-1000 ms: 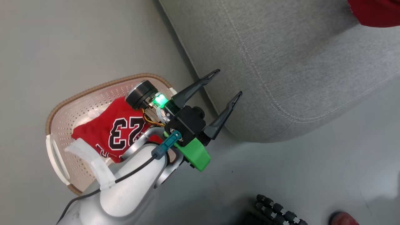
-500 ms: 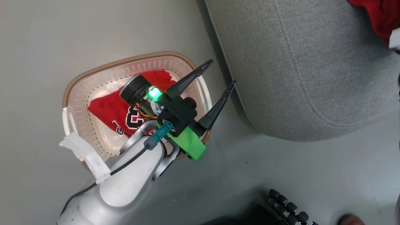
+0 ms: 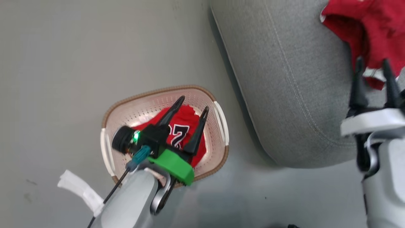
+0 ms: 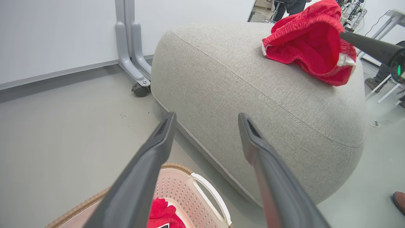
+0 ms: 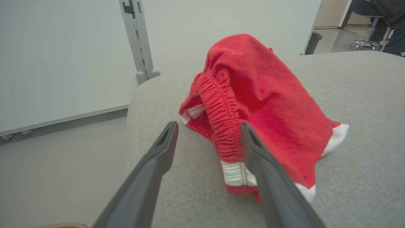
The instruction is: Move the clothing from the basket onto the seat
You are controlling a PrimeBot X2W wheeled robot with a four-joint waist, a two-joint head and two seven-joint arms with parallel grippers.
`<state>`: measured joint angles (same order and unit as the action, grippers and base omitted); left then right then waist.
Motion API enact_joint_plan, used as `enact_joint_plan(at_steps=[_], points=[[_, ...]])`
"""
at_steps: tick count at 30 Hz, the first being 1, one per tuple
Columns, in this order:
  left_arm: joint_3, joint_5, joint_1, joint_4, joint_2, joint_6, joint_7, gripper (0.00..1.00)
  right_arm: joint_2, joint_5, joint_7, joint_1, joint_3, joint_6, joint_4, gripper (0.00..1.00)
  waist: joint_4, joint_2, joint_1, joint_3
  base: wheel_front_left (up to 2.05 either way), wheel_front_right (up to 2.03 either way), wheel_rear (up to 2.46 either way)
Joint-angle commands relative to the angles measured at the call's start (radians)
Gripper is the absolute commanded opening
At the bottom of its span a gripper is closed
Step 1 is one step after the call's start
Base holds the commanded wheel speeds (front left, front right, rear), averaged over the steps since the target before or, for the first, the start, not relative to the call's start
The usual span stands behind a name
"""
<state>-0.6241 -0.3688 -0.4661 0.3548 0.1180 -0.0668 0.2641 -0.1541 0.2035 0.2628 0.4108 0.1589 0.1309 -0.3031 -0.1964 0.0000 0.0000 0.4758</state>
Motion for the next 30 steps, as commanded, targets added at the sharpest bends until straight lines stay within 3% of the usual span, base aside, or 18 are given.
enact_joint_plan(at_steps=[1,8,19,24,30], points=[[0.026,-0.005,0.054,-0.004,-0.004,0.006,0.000,1.00,0.007,0.006,0.003,-0.047,-0.035,0.000,0.026,1.00,0.086,0.0000,0.0000,-0.158,0.00,0.00,0.00],[0.187,-0.001,0.225,-0.029,-0.035,0.014,0.000,1.00,0.013,0.012,0.003,-0.199,-0.194,0.000,0.098,1.00,0.137,0.0000,0.0000,-0.299,0.00,0.00,0.00],[0.439,0.076,0.475,-0.145,-0.065,0.028,0.000,1.00,0.055,-0.029,0.003,-0.375,-0.254,0.000,0.165,1.00,0.199,0.0000,0.0000,-0.451,0.00,0.00,0.00],[0.493,0.045,0.564,-0.207,-0.067,0.032,0.000,1.00,0.069,-0.048,0.003,-0.449,-0.253,0.000,0.191,1.00,0.215,0.0000,0.0000,-0.490,0.00,0.00,0.00],[0.506,0.149,0.644,-0.288,-0.067,0.031,0.000,1.00,0.088,-0.059,0.003,-0.516,-0.241,0.000,0.228,1.00,0.222,0.0000,0.0000,-0.516,0.00,0.00,0.00]])
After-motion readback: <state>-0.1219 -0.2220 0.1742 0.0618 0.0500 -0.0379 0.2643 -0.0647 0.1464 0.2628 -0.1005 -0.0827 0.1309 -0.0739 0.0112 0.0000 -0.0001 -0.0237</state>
